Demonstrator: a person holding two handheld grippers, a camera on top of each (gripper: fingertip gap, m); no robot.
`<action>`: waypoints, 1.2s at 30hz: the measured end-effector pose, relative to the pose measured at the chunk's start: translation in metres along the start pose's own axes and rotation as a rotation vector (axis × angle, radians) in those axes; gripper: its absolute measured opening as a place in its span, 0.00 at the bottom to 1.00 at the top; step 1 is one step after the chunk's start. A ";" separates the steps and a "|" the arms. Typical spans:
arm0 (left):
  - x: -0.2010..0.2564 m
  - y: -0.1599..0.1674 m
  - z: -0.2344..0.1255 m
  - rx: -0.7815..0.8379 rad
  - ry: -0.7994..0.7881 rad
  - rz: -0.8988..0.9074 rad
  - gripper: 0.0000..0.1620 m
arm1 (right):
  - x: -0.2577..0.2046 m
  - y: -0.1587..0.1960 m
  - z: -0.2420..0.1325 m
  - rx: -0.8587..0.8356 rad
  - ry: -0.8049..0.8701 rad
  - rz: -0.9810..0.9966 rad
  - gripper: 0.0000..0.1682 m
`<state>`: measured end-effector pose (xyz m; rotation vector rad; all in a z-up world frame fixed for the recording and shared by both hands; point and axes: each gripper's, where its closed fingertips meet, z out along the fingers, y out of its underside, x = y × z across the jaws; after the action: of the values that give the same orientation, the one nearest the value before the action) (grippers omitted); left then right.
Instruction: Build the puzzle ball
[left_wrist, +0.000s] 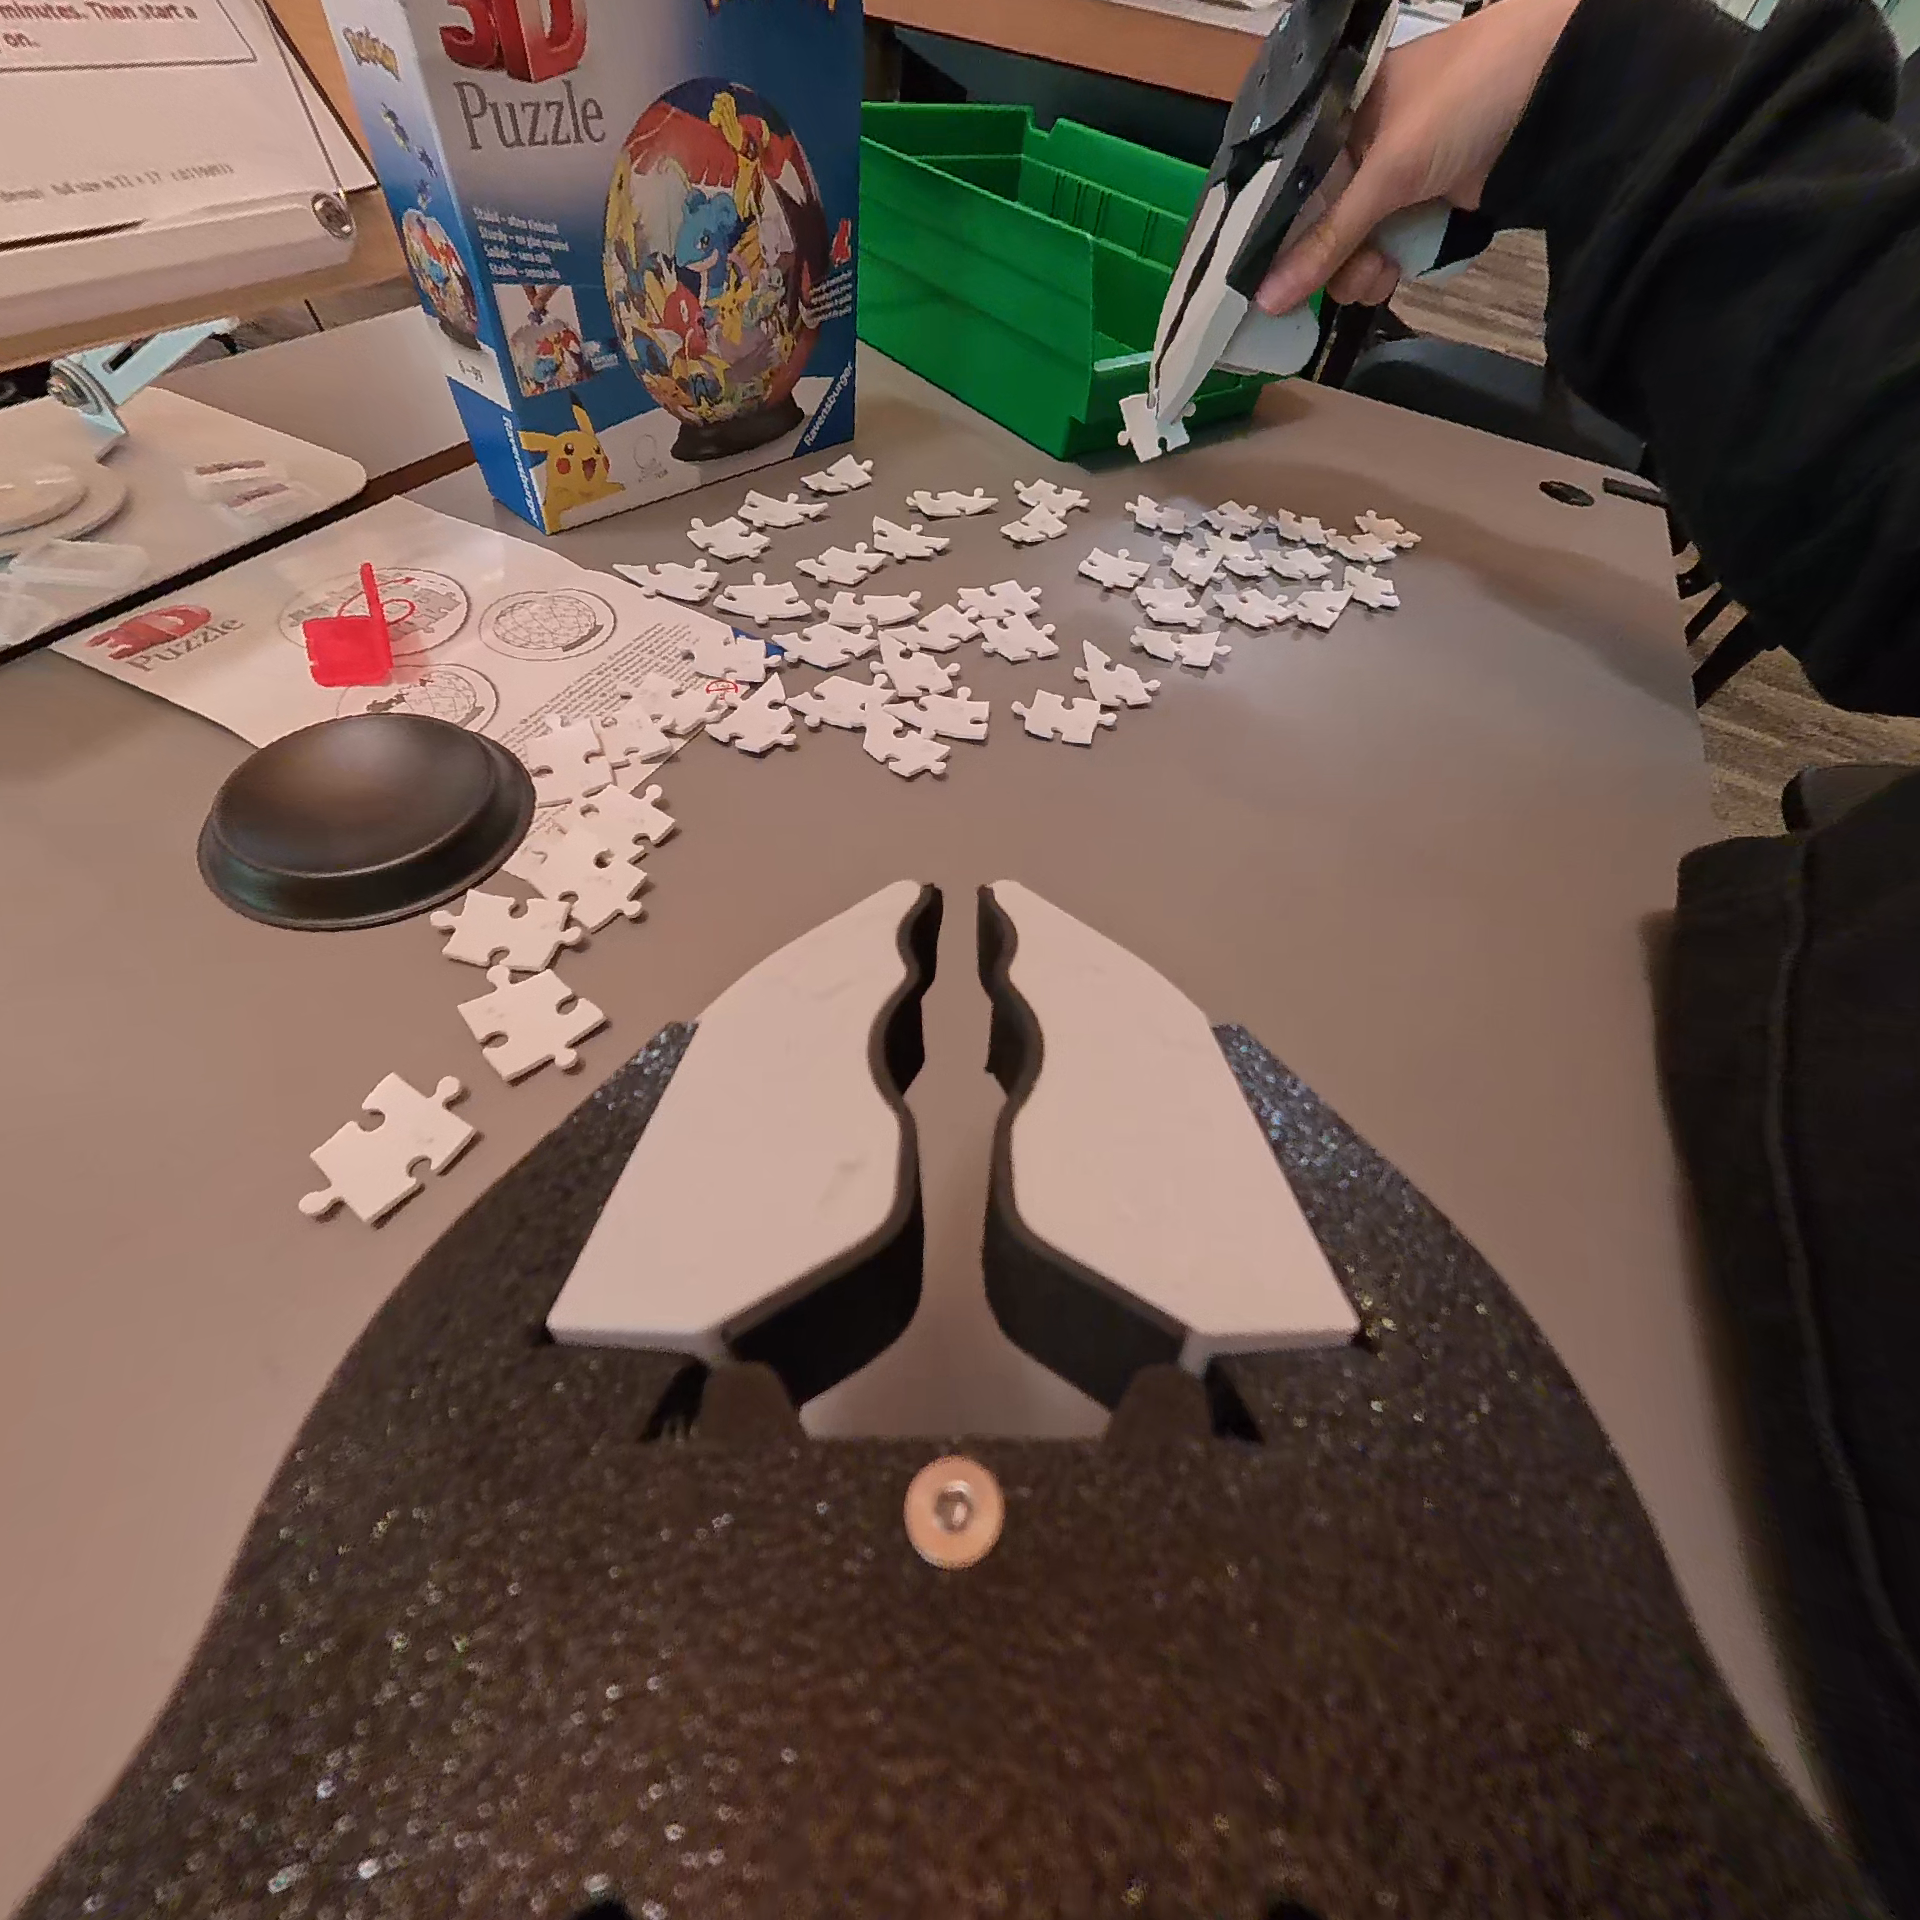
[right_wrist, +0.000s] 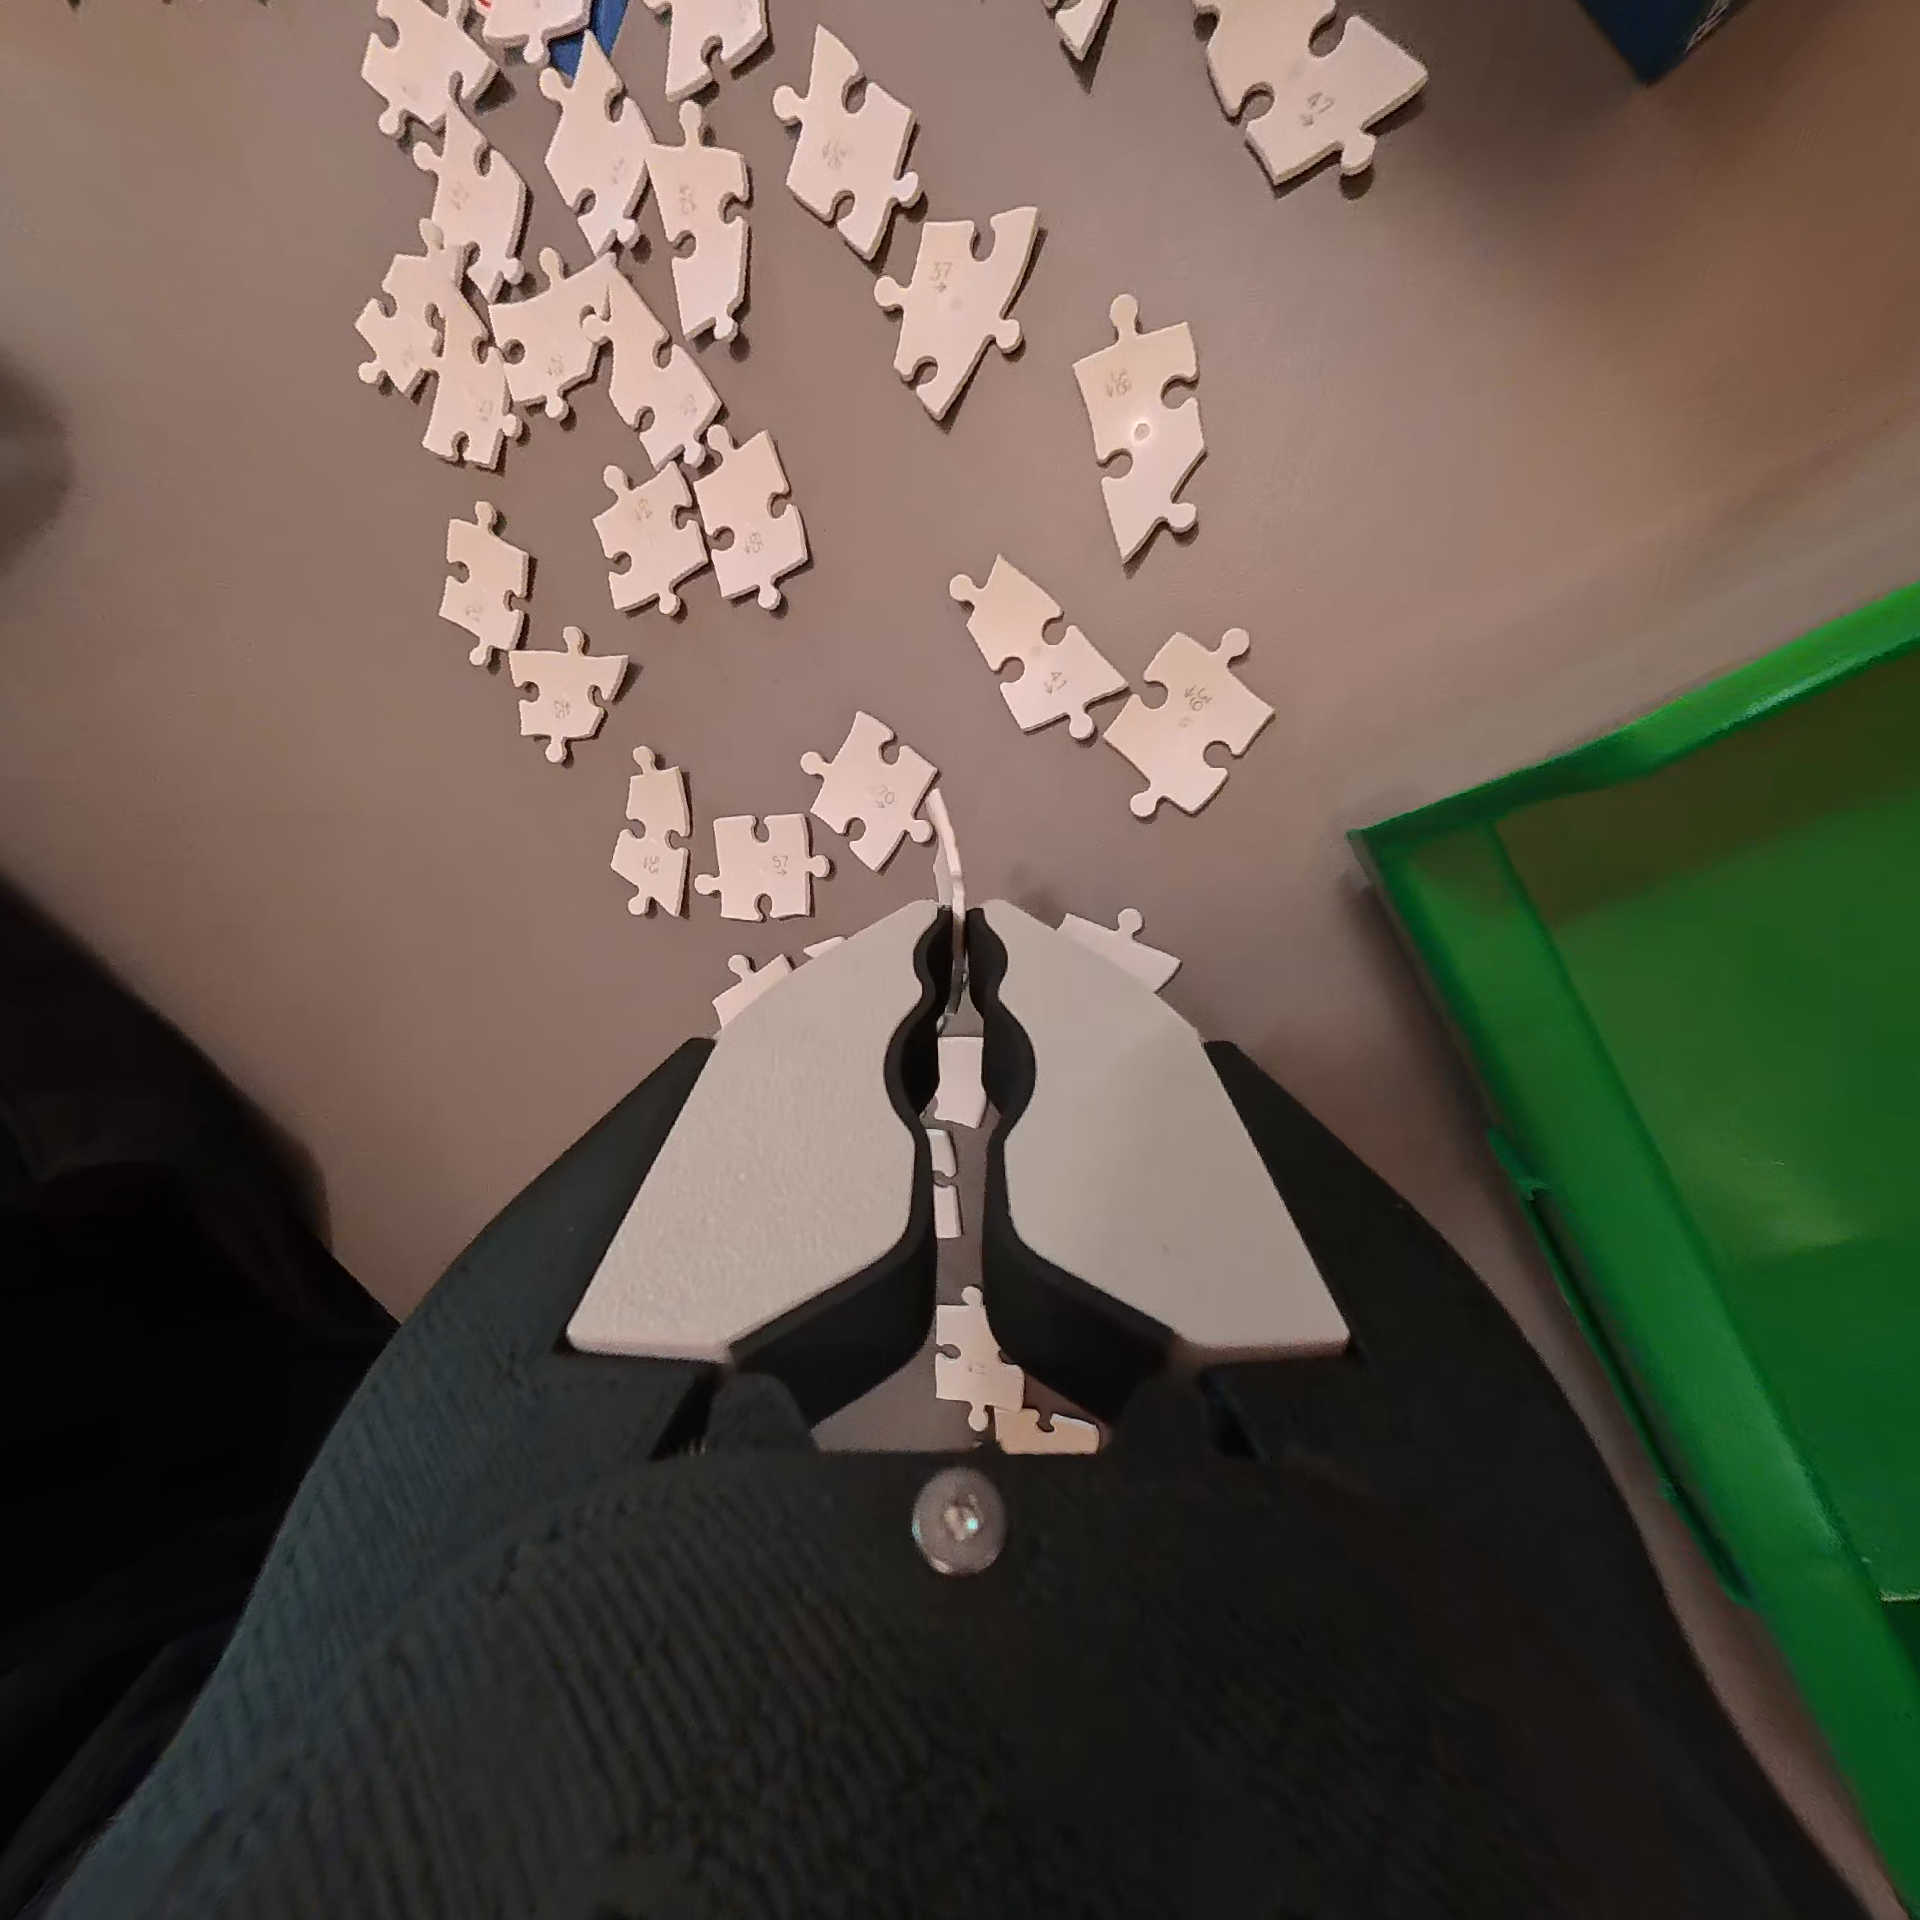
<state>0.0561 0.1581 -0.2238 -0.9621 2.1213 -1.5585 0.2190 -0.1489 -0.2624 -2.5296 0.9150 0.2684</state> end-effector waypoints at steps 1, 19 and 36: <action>0.000 0.001 0.000 -0.002 -0.001 0.000 0.04 | 0.000 0.001 0.001 -0.004 -0.003 -0.002 0.02; 0.000 0.006 -0.003 -0.015 -0.016 -0.010 0.05 | -0.023 -0.037 0.021 0.025 -0.054 -0.094 0.02; 0.001 0.009 -0.003 -0.025 -0.009 -0.015 0.06 | -0.047 -0.097 0.055 0.079 -0.149 -0.081 0.02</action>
<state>0.0506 0.1617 -0.2310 -0.9929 2.1376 -1.5354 0.2438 -0.0306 -0.2634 -2.4308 0.7489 0.3820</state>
